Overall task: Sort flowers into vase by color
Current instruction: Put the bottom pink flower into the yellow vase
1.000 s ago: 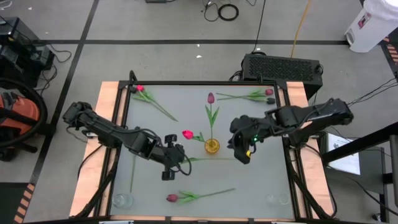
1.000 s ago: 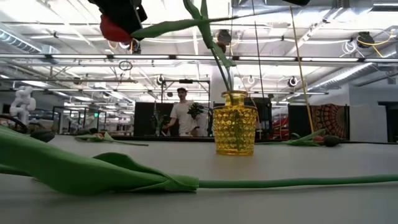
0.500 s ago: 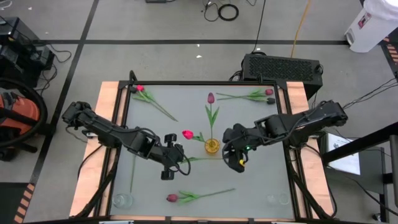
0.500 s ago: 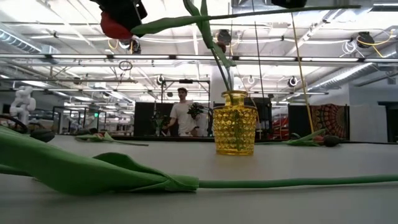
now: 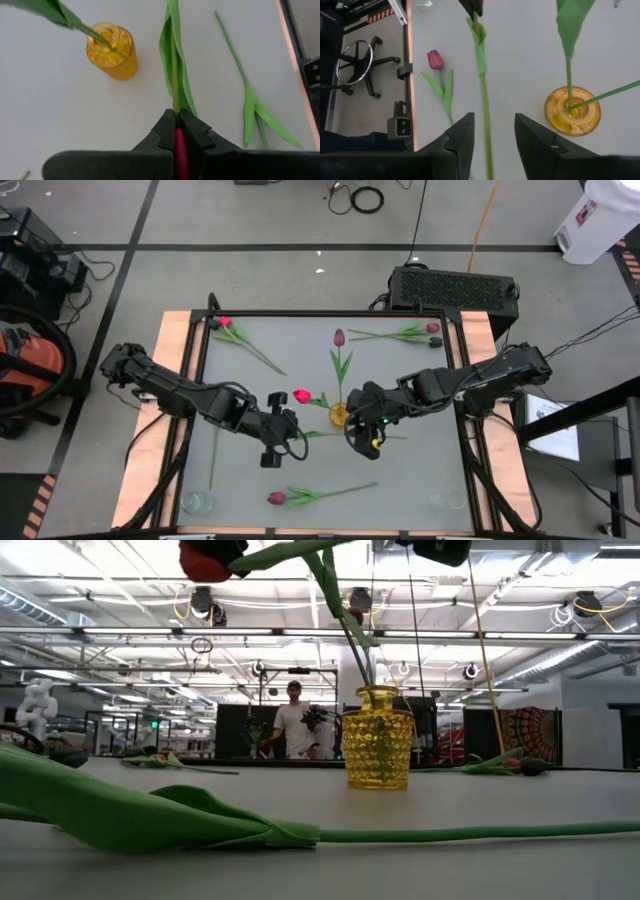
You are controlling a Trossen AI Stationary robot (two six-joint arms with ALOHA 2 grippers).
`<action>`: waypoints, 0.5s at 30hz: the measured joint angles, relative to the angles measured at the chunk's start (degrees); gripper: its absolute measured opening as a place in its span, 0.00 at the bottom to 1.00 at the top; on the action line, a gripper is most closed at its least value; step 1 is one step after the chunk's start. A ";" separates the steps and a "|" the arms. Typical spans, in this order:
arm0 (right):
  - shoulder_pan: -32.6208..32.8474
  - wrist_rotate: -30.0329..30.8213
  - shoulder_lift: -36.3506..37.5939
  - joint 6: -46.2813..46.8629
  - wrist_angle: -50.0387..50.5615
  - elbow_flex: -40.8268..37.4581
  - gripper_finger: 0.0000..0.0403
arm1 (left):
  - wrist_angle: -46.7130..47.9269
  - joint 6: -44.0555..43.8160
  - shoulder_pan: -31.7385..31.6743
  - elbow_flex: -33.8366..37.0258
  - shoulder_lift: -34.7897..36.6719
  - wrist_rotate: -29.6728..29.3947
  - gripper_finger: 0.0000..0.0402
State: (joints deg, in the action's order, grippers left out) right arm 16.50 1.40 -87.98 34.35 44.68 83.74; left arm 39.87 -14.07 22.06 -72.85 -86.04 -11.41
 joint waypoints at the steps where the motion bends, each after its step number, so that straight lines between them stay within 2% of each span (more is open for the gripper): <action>1: -0.05 0.04 -0.01 0.00 -0.34 0.00 0.33 | -0.07 0.03 -0.09 -0.15 0.00 -0.01 0.02; 15: 0.03 -0.57 -0.01 2.05 -0.32 0.00 0.33 | 0.09 1.33 -0.23 -0.27 0.00 0.01 0.02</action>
State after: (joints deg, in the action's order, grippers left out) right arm 16.53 0.83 -87.99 36.40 44.36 83.74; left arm 39.97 -12.73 21.82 -73.12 -86.04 -11.40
